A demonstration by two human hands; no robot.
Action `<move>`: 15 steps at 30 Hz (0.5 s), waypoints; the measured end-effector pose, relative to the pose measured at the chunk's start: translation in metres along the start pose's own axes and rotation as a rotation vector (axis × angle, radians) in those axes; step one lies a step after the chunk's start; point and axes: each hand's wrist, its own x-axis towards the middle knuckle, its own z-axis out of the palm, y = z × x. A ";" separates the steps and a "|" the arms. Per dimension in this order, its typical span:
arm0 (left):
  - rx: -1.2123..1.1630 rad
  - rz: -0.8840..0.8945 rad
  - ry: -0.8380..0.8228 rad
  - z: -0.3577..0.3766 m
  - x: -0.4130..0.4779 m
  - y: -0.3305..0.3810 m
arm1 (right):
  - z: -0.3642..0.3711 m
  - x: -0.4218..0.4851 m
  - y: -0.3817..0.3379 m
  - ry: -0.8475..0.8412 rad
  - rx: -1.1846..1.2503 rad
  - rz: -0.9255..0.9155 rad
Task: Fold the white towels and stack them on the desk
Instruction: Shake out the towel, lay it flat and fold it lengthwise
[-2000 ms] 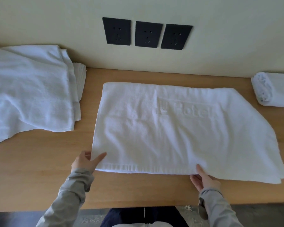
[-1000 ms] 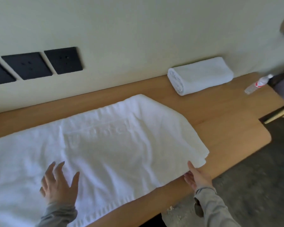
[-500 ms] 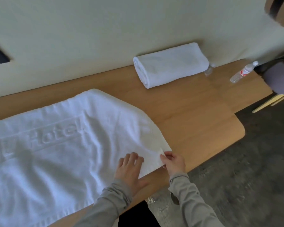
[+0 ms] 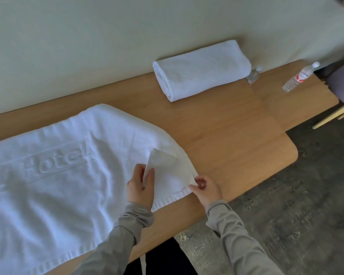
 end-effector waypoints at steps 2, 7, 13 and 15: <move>0.009 0.133 0.100 0.003 -0.005 0.010 | 0.003 0.000 -0.004 -0.023 -0.006 0.000; 0.297 0.382 -0.204 0.019 -0.014 0.000 | 0.000 -0.007 -0.021 -0.089 0.271 -0.035; 0.299 0.375 -0.419 0.028 -0.022 -0.017 | 0.002 -0.013 -0.034 -0.110 0.426 -0.017; 0.334 0.349 -0.458 0.029 -0.022 -0.015 | 0.003 -0.015 -0.035 -0.097 0.458 -0.027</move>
